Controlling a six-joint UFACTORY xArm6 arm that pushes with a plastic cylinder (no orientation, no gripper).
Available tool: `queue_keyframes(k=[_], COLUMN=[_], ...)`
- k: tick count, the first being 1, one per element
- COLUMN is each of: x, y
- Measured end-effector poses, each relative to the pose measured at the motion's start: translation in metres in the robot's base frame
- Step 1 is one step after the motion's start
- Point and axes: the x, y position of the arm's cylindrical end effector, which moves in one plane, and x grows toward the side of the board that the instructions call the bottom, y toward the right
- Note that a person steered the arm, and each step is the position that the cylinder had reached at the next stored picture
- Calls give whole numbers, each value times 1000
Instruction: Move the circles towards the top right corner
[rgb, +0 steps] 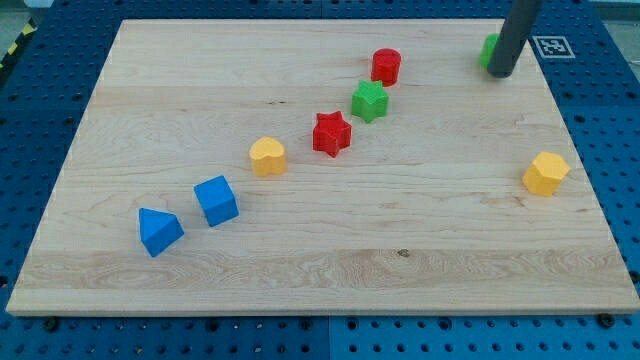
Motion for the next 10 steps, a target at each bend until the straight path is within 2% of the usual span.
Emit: queue_keyframes(k=[1, 2, 5, 6, 7, 8, 10], x=[-19, -8, 53, 54, 21, -5, -16], y=[0, -6, -116, -160, -180, -141, -156])
